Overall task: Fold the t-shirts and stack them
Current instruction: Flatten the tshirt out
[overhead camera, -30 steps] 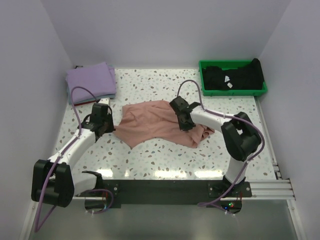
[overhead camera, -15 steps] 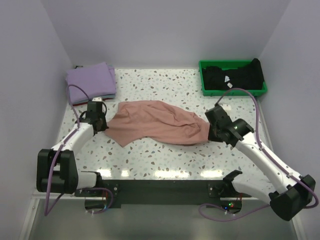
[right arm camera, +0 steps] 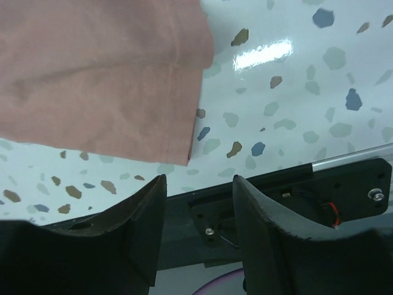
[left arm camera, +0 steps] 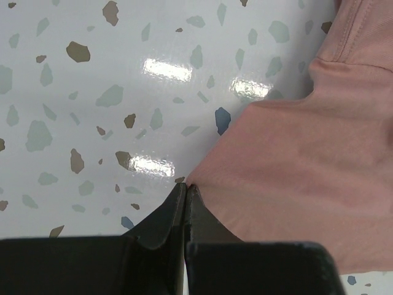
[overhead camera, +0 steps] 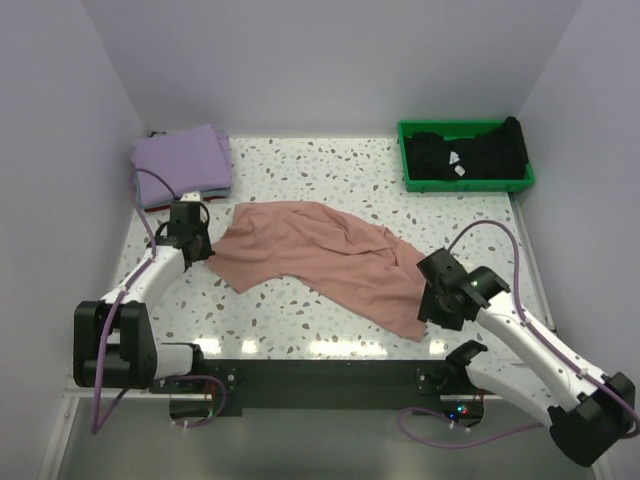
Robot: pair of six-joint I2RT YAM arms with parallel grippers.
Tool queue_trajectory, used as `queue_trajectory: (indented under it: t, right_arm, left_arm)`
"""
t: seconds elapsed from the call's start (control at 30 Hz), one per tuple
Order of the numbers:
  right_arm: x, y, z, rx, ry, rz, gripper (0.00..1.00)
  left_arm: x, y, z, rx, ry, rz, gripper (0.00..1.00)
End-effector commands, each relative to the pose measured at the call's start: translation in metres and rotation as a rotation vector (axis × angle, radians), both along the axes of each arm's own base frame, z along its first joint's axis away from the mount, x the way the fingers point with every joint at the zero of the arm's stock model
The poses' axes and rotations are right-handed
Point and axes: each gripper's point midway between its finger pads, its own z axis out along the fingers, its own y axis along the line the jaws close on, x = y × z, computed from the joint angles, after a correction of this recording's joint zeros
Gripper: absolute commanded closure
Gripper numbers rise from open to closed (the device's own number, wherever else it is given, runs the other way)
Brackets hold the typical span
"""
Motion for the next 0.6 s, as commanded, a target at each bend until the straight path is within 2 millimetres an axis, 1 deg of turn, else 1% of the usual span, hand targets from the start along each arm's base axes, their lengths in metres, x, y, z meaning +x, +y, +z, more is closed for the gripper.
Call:
queue_trajectory:
  t: [0.0,0.03,0.1,0.13,0.2,0.37,0.43,0.57]
  right_arm:
    - [-0.002,0.022,-0.024,0.097,0.051,-0.022,0.51]
    - [-0.006,0.022,-0.031,0.098,0.070,-0.026,0.52]
    - [-0.009,0.020,-0.038,0.093,0.077,-0.033,0.53]
    - [-0.014,0.019,-0.045,0.092,0.097,-0.030,0.54]
    - [-0.018,0.021,-0.053,0.111,0.108,-0.037,0.55]
    - [-0.021,0.028,-0.064,0.165,0.110,-0.048,0.58]
    - [-0.024,0.028,-0.069,0.169,0.118,-0.054,0.59]
    - [-0.023,0.027,-0.073,0.162,0.109,-0.058,0.59]
  left_arm:
    - [0.018,-0.001,0.021,-0.007,-0.092,-0.020,1.00]
    - [0.017,-0.001,0.021,-0.007,-0.090,-0.020,1.00]
    - [0.018,-0.002,0.021,-0.009,-0.093,-0.022,1.00]
    - [0.018,-0.002,0.020,-0.010,-0.093,-0.023,1.00]
    - [0.019,-0.004,0.019,-0.021,-0.092,-0.030,1.00]
    - [0.019,-0.007,0.014,-0.035,-0.075,-0.042,1.00]
    - [0.019,-0.008,0.013,-0.036,-0.072,-0.043,1.00]
    - [0.019,-0.008,0.013,-0.036,-0.071,-0.043,1.00]
